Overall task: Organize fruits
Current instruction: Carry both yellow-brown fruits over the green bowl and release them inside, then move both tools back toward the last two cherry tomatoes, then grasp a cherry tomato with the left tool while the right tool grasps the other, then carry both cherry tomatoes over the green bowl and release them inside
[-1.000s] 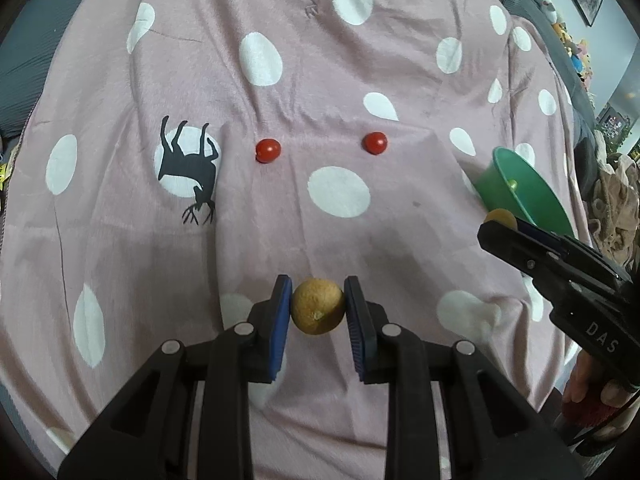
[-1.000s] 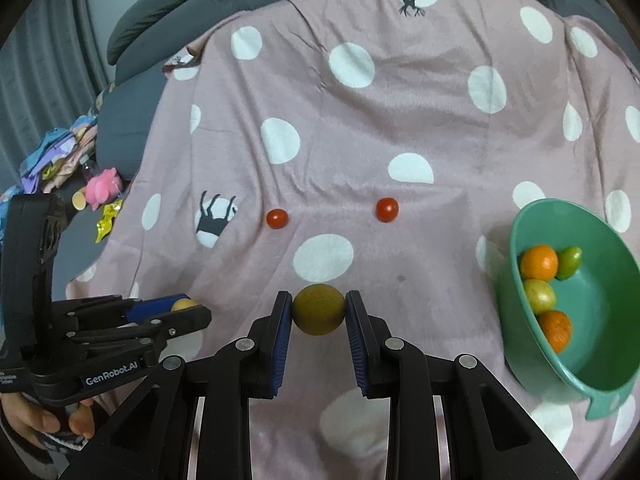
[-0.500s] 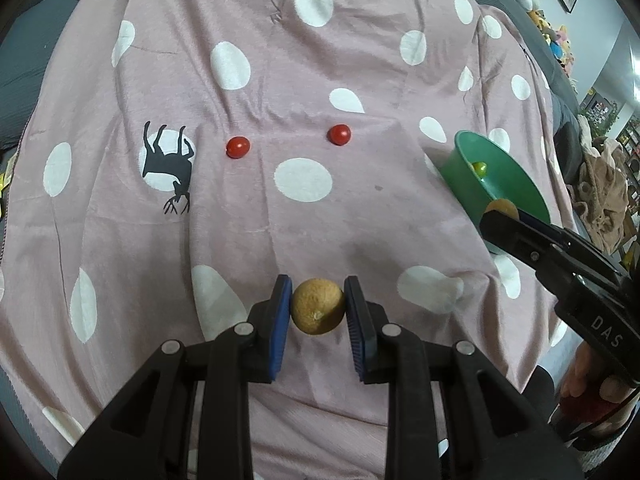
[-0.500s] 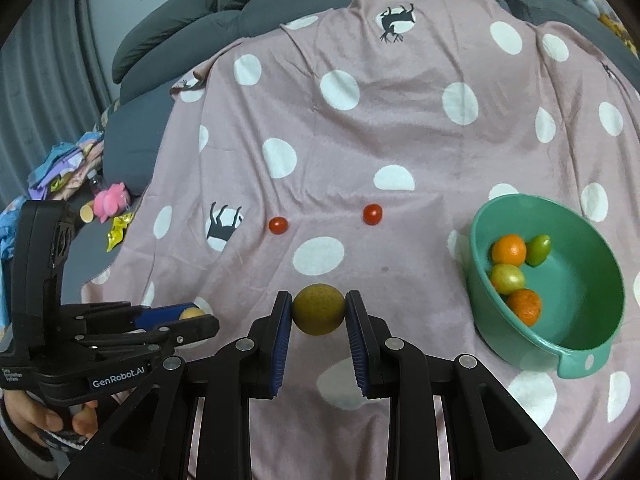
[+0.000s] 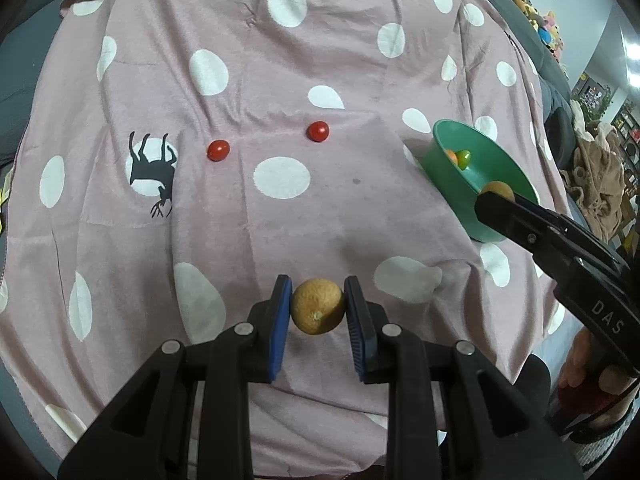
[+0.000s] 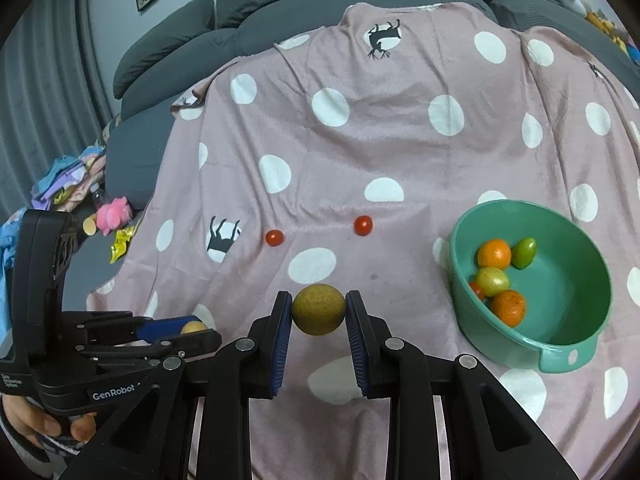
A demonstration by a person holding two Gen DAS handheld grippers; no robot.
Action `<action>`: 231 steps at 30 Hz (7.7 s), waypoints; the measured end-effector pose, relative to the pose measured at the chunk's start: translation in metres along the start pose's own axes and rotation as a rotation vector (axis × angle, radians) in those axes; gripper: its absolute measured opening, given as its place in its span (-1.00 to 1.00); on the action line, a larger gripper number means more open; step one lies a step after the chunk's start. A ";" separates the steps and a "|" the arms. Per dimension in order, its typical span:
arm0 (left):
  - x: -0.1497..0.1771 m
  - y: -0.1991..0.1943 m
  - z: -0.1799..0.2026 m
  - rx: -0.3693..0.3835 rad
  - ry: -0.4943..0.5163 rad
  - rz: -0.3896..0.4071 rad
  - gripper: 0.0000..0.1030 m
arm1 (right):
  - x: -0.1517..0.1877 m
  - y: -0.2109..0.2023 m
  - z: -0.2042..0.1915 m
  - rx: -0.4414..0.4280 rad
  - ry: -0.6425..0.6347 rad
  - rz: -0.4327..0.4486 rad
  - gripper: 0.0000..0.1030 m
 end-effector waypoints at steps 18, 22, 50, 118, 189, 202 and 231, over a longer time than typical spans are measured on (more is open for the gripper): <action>-0.020 0.005 0.056 0.022 0.117 0.011 -0.49 | 0.004 -0.025 0.054 0.037 0.110 0.079 -0.44; -0.031 0.008 0.077 0.041 0.161 0.026 -0.49 | 0.003 -0.035 0.073 0.061 0.137 0.109 -0.44; -0.095 0.045 0.207 0.100 0.359 0.088 -0.49 | 0.005 -0.067 0.165 0.144 0.290 0.250 -0.44; -0.080 0.068 0.135 -0.178 0.223 0.066 0.81 | 0.012 -0.052 0.185 0.348 0.189 0.280 0.13; -0.143 0.201 -0.062 -0.186 -0.090 -0.047 -0.49 | -0.046 0.234 0.102 0.108 0.066 -0.219 -0.11; -0.136 0.166 -0.062 -0.181 -0.063 -0.028 -0.49 | -0.044 0.203 0.107 0.030 0.195 -0.186 -0.43; -0.041 0.026 -0.006 -0.086 0.000 0.060 -0.49 | -0.004 0.043 0.031 -0.048 0.093 -0.074 -0.43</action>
Point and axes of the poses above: each gripper's, at about its wrist camera, not at the fingertips, and y roughly the way its jaws point, z to its right, x to its underside, the point moved 5 cm from there along y, roughly the way its jaws point, and after that the axes turned 12 degrees about -x, right-handed, at the moved point
